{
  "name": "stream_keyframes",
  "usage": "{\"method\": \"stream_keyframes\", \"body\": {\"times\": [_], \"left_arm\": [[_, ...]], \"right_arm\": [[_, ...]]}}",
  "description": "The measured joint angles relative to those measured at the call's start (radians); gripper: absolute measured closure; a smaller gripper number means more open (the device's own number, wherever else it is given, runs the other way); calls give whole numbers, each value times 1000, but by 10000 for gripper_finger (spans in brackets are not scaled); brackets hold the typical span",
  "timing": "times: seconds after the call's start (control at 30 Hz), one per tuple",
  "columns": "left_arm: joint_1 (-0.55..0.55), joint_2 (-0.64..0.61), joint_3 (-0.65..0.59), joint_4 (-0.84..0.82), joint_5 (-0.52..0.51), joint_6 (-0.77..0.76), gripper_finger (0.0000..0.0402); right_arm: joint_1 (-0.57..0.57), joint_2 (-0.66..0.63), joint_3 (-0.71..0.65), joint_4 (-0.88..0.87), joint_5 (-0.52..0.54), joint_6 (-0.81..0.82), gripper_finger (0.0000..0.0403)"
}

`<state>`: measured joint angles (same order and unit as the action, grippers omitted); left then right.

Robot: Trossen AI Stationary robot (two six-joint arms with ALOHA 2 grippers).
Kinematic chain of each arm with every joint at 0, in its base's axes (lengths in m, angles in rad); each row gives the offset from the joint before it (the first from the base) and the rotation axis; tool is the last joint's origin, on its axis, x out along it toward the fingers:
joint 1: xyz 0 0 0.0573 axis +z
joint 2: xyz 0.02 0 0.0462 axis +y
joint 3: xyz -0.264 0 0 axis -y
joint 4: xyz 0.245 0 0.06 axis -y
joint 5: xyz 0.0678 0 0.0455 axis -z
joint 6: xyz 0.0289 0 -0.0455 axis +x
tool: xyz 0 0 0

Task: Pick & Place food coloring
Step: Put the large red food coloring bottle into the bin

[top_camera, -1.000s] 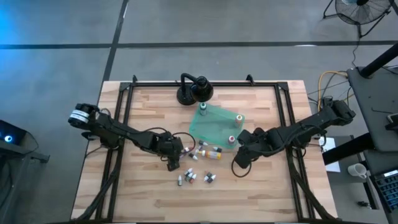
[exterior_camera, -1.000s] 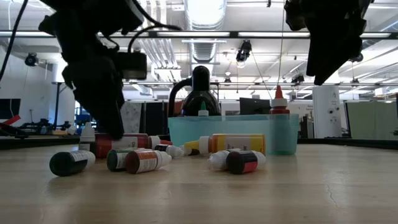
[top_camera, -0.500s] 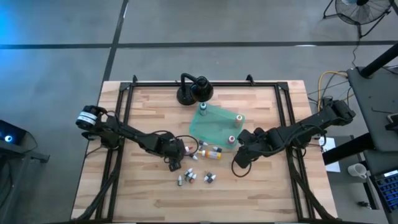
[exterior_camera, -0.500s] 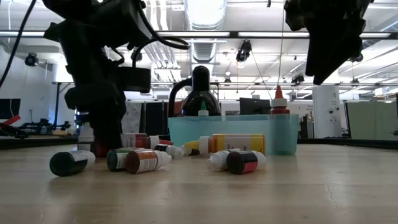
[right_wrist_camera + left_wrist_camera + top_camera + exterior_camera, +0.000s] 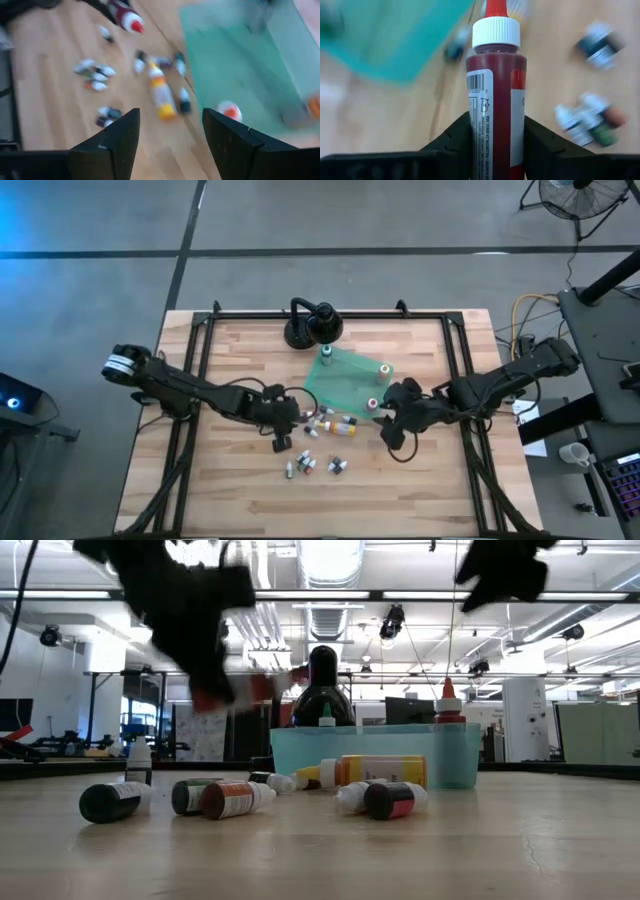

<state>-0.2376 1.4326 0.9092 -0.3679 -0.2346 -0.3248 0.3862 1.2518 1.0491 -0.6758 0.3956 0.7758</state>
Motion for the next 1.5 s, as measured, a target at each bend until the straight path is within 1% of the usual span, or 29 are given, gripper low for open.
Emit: {"method": "stream_keyframes", "body": {"times": [0.1, 0.17, 0.23, 0.43, 0.63, 0.8, 1.0, 1.33, 1.5], "left_arm": [[1, -35, 37, 54, -1, 149, 293], [7, -40, 61, 91, 0, 241, 292], [18, -36, 86, 128, 0, 287, 292], [58, 9, 152, 160, 35, 309, 292], [64, 73, 184, 183, 61, 340, 291], [70, 118, 206, 238, 61, 344, 291], [88, 161, 238, 257, 62, 363, 291], [102, 180, 246, 316, 86, 376, 291], [102, 183, 246, 308, 89, 373, 291]], "right_arm": [[0, -3, 0, 79, 0, -161, 195], [-3, 7, 8, 120, 0, -230, 195], [-9, 26, 15, 127, 0, -276, 195], [-29, 85, 56, 132, 0, -343, 195], [-48, 116, 91, 132, -1, -451, 195], [-61, 119, 93, 131, -4, -465, 195], [-66, 123, 93, 134, -12, -459, 195], [-67, 126, 93, 134, -12, -436, 195], [-67, 126, 93, 134, -10, -436, 195]]}}
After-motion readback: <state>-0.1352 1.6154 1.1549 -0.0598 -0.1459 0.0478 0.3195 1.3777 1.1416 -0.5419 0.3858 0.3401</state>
